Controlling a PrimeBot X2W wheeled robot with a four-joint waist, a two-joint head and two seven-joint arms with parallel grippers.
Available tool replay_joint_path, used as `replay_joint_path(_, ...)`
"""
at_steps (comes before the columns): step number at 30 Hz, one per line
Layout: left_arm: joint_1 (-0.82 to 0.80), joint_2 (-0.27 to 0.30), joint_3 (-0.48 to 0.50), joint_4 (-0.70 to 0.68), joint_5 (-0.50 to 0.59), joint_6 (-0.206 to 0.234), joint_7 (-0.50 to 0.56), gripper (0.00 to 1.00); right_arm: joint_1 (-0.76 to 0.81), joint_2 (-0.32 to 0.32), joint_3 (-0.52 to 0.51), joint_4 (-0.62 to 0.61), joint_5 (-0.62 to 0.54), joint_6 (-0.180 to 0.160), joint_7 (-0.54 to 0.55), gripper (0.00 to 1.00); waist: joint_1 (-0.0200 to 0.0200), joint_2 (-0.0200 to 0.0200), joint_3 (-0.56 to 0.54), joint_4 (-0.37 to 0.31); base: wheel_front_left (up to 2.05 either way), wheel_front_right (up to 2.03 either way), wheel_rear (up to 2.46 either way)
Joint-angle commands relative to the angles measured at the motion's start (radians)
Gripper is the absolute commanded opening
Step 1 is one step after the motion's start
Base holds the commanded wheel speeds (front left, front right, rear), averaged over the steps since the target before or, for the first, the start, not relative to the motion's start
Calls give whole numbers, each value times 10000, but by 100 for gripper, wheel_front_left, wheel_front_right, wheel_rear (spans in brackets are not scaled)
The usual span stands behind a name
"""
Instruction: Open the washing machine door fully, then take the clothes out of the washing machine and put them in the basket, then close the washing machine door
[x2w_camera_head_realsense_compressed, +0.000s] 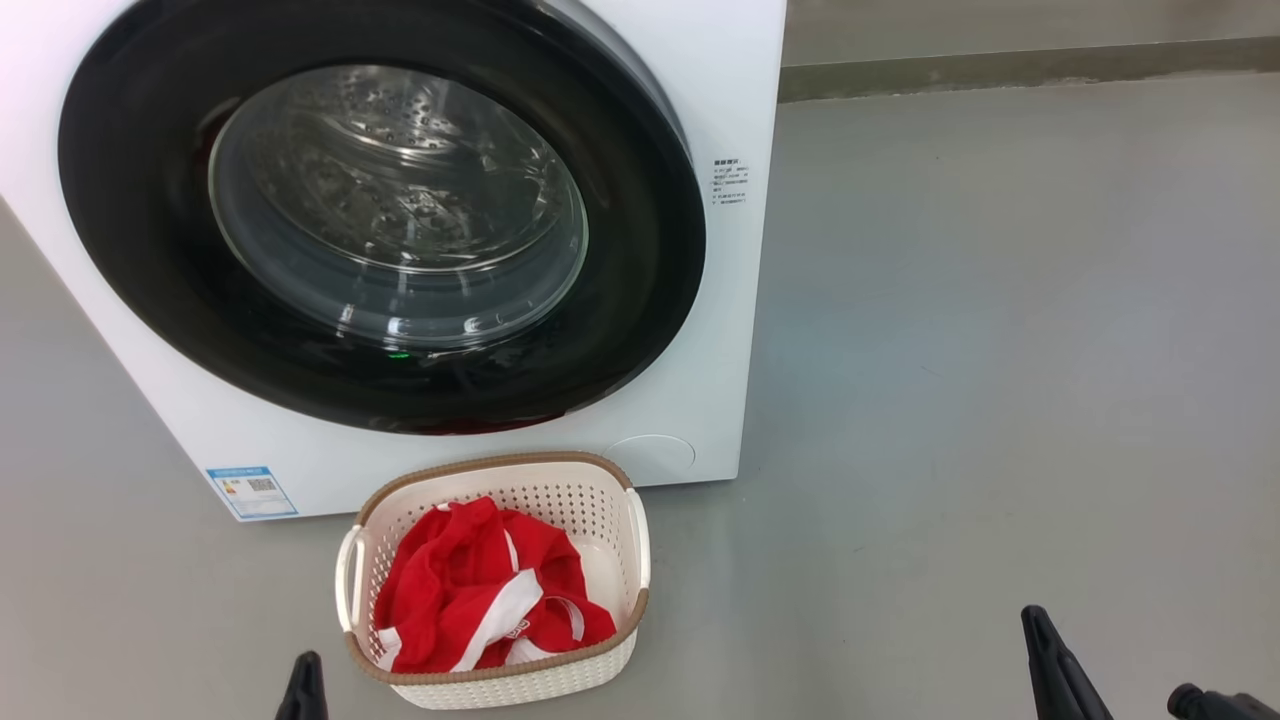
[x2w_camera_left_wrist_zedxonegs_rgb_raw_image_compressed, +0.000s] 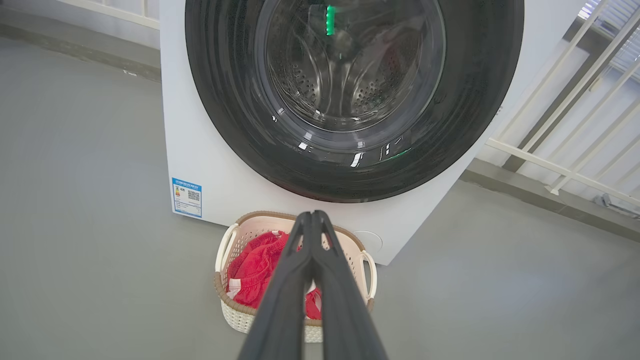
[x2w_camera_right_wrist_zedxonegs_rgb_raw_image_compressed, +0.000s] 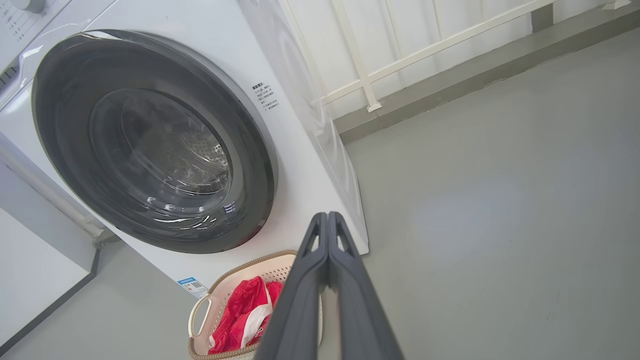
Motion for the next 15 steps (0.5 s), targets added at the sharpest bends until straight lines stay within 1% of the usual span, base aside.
replay_joint_path(1,-541,136,219,-119,-437,-149,47,0,-479,-135,75,-166,459,-6,76,0,-2,0,10,10,0,0,0)
replay_joint_path(15,-840,141,455,109,-1981,-437,370,0,-824,-196,66,105,2046,-9,407,0,-2,0,73,65,0,0,0)
